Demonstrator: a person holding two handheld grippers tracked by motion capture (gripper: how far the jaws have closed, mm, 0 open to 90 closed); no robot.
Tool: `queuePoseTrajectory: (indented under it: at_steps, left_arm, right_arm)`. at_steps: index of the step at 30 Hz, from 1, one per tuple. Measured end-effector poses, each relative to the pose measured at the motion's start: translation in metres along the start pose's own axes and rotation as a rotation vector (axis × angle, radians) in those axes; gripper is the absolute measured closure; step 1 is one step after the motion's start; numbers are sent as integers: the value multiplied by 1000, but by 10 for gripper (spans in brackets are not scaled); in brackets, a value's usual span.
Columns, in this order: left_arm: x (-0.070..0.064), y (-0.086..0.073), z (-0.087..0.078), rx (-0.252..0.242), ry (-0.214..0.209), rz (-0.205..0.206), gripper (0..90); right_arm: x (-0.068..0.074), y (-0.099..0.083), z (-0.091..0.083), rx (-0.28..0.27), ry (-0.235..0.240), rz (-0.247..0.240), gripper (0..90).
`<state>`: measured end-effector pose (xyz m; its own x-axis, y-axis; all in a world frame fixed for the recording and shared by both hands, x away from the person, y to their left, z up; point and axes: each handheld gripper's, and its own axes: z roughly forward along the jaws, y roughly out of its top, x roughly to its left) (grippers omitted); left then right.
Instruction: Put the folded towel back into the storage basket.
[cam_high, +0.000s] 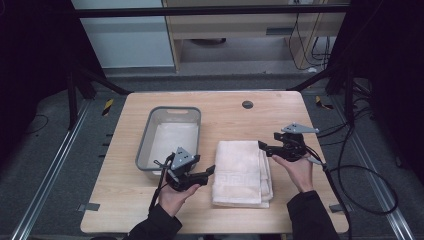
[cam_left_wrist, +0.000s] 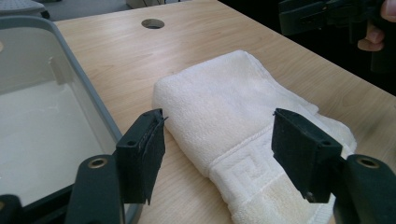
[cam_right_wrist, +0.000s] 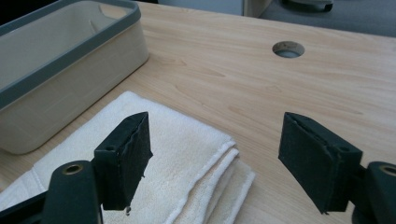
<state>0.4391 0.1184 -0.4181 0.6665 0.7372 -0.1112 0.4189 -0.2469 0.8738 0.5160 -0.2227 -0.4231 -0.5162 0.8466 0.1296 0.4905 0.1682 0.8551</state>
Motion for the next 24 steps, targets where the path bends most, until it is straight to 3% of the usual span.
queuePoseTrajectory:
  at_steps: [8,15,24]
  left_arm:
    - [-6,-9,9,39,9,9,356]
    - [-16,-19,17,79,22,41,359]
    - [-25,-32,29,132,15,63,359]
  right_arm:
    - [-3,-9,11,37,-4,9,244]
    - [-6,-17,20,65,-9,19,241]
    - [-5,-27,31,106,-10,16,246]
